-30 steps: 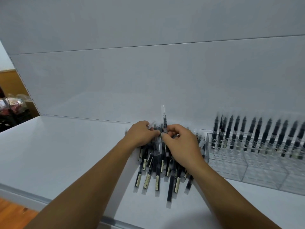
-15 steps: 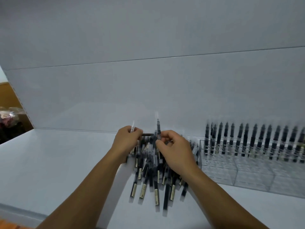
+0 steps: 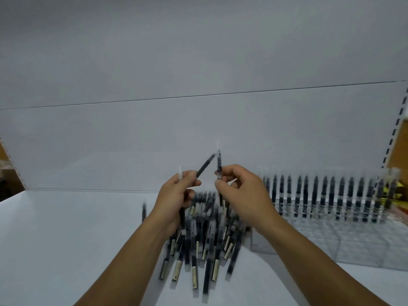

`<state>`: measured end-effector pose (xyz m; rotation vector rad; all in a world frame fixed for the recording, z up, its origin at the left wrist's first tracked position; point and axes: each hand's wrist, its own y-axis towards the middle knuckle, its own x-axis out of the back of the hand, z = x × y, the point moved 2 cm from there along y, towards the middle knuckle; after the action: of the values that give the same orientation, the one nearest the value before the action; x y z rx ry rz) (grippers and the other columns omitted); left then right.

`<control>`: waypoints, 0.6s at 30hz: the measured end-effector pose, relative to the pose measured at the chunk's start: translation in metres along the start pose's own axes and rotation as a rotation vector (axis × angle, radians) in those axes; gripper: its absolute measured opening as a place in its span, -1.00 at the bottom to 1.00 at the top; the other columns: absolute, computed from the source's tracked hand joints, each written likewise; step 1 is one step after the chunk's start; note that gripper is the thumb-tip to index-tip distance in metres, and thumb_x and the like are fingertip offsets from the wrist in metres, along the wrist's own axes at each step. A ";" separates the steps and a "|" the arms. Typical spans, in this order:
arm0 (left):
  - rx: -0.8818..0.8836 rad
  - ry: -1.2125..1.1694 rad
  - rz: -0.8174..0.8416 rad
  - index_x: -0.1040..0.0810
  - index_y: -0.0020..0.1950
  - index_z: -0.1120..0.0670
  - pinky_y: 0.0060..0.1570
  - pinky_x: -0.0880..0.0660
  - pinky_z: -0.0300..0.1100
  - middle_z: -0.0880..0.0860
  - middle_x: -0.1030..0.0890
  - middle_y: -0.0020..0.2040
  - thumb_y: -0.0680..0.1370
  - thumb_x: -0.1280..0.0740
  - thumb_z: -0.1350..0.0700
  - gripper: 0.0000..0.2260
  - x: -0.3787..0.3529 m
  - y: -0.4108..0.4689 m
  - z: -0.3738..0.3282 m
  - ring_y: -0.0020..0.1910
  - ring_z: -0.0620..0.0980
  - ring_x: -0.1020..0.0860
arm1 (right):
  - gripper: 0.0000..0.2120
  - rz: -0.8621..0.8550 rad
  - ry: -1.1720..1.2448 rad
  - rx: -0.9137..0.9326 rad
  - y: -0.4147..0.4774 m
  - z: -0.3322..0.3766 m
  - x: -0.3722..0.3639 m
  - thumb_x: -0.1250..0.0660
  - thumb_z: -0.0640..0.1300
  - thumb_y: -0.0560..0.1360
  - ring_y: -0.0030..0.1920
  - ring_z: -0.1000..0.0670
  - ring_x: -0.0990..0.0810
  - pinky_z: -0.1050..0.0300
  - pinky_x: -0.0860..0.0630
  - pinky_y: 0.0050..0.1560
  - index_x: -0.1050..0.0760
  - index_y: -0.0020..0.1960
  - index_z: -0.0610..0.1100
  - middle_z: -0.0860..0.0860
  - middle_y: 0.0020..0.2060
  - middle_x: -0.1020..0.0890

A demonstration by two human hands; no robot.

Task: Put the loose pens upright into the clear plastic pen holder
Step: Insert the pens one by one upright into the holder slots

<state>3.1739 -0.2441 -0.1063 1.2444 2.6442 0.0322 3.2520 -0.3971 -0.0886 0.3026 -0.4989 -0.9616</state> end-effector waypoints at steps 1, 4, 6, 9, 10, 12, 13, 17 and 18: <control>-0.008 -0.015 0.026 -0.60 0.09 0.08 -0.52 -0.31 -0.33 -0.08 -0.64 -0.25 0.56 -0.37 0.04 -0.83 -0.006 -0.001 0.001 -0.46 -0.16 -0.42 | -0.87 -0.008 -0.007 0.010 -0.001 0.001 0.013 -0.36 -0.13 0.52 -0.46 0.19 -0.42 0.34 -0.41 -0.41 -0.55 0.05 0.05 0.18 -0.23 -0.57; -0.025 -0.056 0.112 -0.61 0.08 0.07 -0.52 -0.30 -0.33 -0.06 -0.64 -0.21 0.51 -0.40 -0.01 -0.78 -0.024 -0.006 0.004 -0.45 -0.16 -0.42 | -0.81 -0.045 -0.033 0.022 -0.003 -0.001 0.057 -0.39 -0.15 0.51 -0.39 0.19 -0.45 0.35 -0.47 -0.32 -0.54 0.04 0.12 0.22 -0.24 -0.58; -0.038 -0.069 0.153 -0.63 0.06 0.03 -0.52 -0.29 -0.32 -0.05 -0.65 -0.19 0.43 -0.42 -0.07 -0.73 -0.035 -0.009 0.007 -0.44 -0.15 -0.42 | -0.82 -0.090 -0.051 0.011 -0.003 -0.006 0.087 -0.41 -0.15 0.51 -0.34 0.14 -0.50 0.28 -0.51 -0.28 -0.55 0.03 0.10 0.14 -0.23 -0.61; -0.053 -0.102 0.201 -0.67 -0.02 -0.03 -0.54 -0.27 -0.34 -0.05 -0.66 -0.18 0.34 -0.46 -0.12 -0.72 -0.053 -0.010 0.011 -0.45 -0.15 -0.42 | -0.90 -0.157 -0.044 -0.017 -0.001 -0.017 0.121 -0.39 -0.15 0.53 -0.27 0.08 -0.64 0.29 -0.50 -0.30 -0.59 0.00 0.03 -0.01 -0.22 -0.67; -0.055 -0.104 0.215 -0.69 -0.04 -0.04 -0.55 -0.27 -0.35 -0.05 -0.66 -0.18 0.32 -0.47 -0.14 -0.71 -0.059 -0.010 0.012 -0.46 -0.15 -0.42 | -0.92 -0.167 -0.056 -0.029 0.001 -0.020 0.129 -0.38 -0.13 0.53 -0.26 0.10 -0.66 0.30 -0.51 -0.30 -0.61 -0.02 0.03 0.00 -0.21 -0.70; -0.056 -0.106 0.230 -0.70 -0.05 -0.05 -0.56 -0.26 -0.36 -0.05 -0.67 -0.18 0.31 -0.47 -0.15 -0.71 -0.071 -0.009 0.014 -0.46 -0.16 -0.42 | -0.92 -0.155 -0.119 -0.052 0.004 -0.029 0.137 -0.36 -0.09 0.54 -0.24 0.16 -0.66 0.26 -0.55 -0.26 -0.63 -0.04 0.04 0.08 -0.22 -0.70; -0.056 -0.114 0.235 -0.70 -0.05 -0.04 -0.56 -0.26 -0.36 -0.05 -0.67 -0.18 0.31 -0.47 -0.14 -0.71 -0.076 -0.008 0.014 -0.46 -0.16 -0.42 | -0.92 -0.138 -0.150 -0.064 0.005 -0.033 0.138 -0.36 -0.07 0.55 -0.23 0.18 -0.65 0.26 -0.56 -0.23 -0.64 -0.03 0.05 0.11 -0.25 -0.69; -0.055 -0.146 0.265 -0.71 -0.08 -0.06 -0.57 -0.25 -0.36 -0.05 -0.67 -0.18 0.27 -0.49 -0.16 -0.70 -0.092 -0.004 0.014 -0.47 -0.17 -0.42 | -0.95 -0.116 -0.156 -0.078 0.007 -0.047 0.132 -0.40 -0.10 0.53 -0.25 0.19 -0.66 0.37 -0.54 -0.26 -0.64 -0.05 -0.01 0.08 -0.28 -0.70; -0.056 -0.153 0.272 -0.71 -0.08 -0.06 -0.57 -0.25 -0.37 -0.05 -0.67 -0.18 0.27 -0.49 -0.16 -0.70 -0.095 -0.004 0.014 -0.47 -0.18 -0.42 | -0.96 -0.111 -0.169 -0.075 0.008 -0.050 0.129 -0.41 -0.10 0.53 -0.25 0.19 -0.66 0.38 -0.54 -0.25 -0.64 -0.04 -0.02 0.06 -0.27 -0.70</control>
<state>3.2324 -0.3199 -0.1026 1.5129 2.3147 0.0511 3.3449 -0.5002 -0.0921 0.1833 -0.6033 -1.1174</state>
